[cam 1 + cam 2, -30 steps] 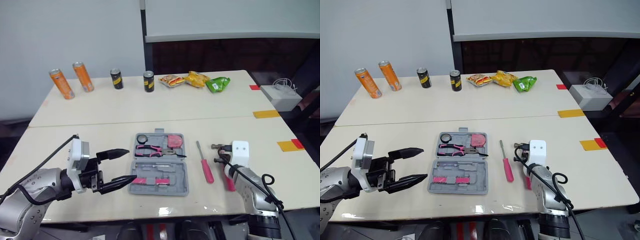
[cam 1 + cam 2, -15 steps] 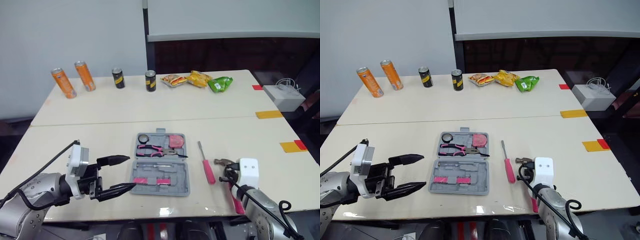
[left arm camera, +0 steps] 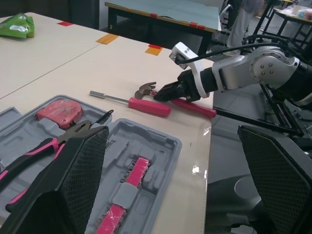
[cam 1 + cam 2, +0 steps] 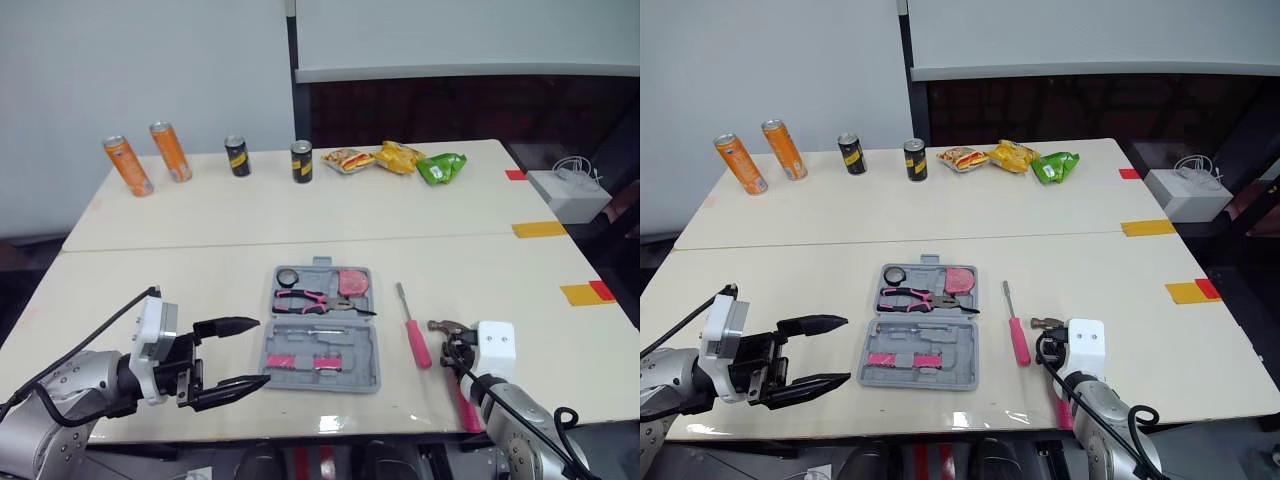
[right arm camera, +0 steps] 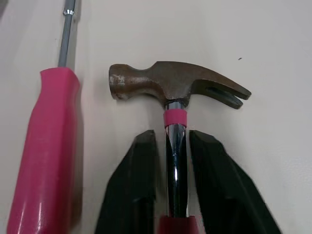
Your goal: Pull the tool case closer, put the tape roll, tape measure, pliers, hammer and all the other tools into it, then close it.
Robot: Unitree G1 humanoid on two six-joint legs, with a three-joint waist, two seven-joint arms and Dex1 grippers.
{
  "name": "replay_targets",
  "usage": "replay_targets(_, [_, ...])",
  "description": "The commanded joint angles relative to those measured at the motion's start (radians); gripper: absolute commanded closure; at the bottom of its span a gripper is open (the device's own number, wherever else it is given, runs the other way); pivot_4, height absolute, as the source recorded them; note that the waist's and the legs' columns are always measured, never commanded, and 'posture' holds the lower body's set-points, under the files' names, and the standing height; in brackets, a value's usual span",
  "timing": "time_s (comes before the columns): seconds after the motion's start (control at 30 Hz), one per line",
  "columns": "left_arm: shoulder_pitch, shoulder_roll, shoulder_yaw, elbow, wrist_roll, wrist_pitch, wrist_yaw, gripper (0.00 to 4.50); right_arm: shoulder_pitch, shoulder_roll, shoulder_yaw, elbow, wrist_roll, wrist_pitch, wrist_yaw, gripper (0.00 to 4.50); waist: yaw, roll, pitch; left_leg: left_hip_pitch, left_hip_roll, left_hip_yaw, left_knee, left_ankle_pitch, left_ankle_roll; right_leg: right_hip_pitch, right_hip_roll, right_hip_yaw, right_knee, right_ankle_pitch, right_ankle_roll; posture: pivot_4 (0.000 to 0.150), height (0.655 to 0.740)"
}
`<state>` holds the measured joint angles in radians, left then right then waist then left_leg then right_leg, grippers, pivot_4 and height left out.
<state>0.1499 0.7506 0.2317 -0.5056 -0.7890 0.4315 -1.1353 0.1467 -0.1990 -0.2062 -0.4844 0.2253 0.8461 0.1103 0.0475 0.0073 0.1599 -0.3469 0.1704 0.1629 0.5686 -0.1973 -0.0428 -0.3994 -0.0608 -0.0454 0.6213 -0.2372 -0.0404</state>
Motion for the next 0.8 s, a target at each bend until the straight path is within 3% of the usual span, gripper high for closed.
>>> replay_targets(0.03, [0.009,0.000,0.012,-0.010,-0.043,0.008,-0.019,0.00,-0.006,-0.052,-0.060,-0.052,0.061,0.028,0.063,1.87,0.001,0.000,0.000,0.000,0.000,0.000,0.000,0.000,0.000,0.000,0.000,0.000,0.000,0.000,0.000,0.150,0.7400])
replay_targets(0.1, [0.014,-0.001,0.013,-0.011,-0.048,0.007,-0.028,0.00,-0.010,-0.117,-0.096,-0.098,0.133,0.089,0.140,1.09,0.001,0.000,0.000,0.000,0.000,0.000,0.000,0.000,0.000,0.000,0.000,0.000,0.000,0.000,0.000,0.150,0.7400])
replay_targets(0.23, [0.023,-0.028,0.012,0.008,0.008,-0.062,-0.027,0.00,-0.022,-0.381,-0.222,-0.187,0.364,0.269,0.392,0.02,0.002,0.002,0.001,0.000,-0.001,0.000,0.001,0.000,0.000,0.001,0.000,0.001,0.000,0.000,0.000,0.150,0.7400])
replay_targets(0.3, [0.018,-0.058,0.009,0.026,0.002,-0.094,-0.045,0.00,-0.036,-0.578,-0.244,-0.184,0.417,0.268,0.551,0.02,0.002,0.002,0.001,0.002,-0.001,0.000,0.000,0.000,0.001,0.003,0.000,0.001,-0.001,0.000,0.001,0.150,0.7400])
replay_targets(0.4, [0.018,-0.064,0.005,0.038,0.001,-0.105,-0.067,0.00,-0.037,-0.698,-0.244,-0.162,0.447,0.240,0.636,0.02,0.008,-0.004,0.000,0.007,0.000,0.000,0.000,0.000,0.001,0.007,0.001,0.002,-0.001,-0.003,0.006,0.150,0.7400])
replay_targets(0.53, [-0.005,-0.055,0.035,0.080,-0.069,-0.095,-0.151,0.00,-0.102,-1.041,-0.079,0.025,0.237,-0.240,1.070,0.02,0.006,0.003,0.001,0.008,0.000,0.003,0.001,0.000,0.001,0.007,0.001,0.003,-0.002,-0.003,0.007,0.150,0.7400])
replay_targets(0.6, [0.002,-0.055,0.049,0.107,-0.066,-0.113,-0.186,0.00,-0.177,-1.126,0.050,0.143,0.113,-0.491,1.193,0.02,0.005,0.000,0.000,0.009,-0.001,0.004,0.003,-0.002,0.004,0.008,-0.001,0.005,-0.002,-0.003,0.006,0.150,0.7400])
replay_targets(0.67, [0.020,-0.049,0.059,0.133,-0.051,-0.132,-0.221,0.00,-0.304,-1.145,0.189,0.263,-0.001,-0.697,1.299,0.02,0.001,-0.007,-0.001,0.008,0.000,0.004,0.003,-0.002,0.006,0.008,0.000,0.004,-0.001,0.000,0.001,0.150,0.7400])
replay_targets(0.8, [0.054,-0.038,0.077,0.177,-0.032,-0.156,-0.263,0.00,-0.687,-1.004,0.461,0.567,-0.254,-1.107,1.452,0.02,-0.020,-0.010,-0.001,0.000,0.003,0.004,0.013,-0.004,0.015,0.003,0.001,0.003,0.001,0.000,0.000,0.150,0.7400])
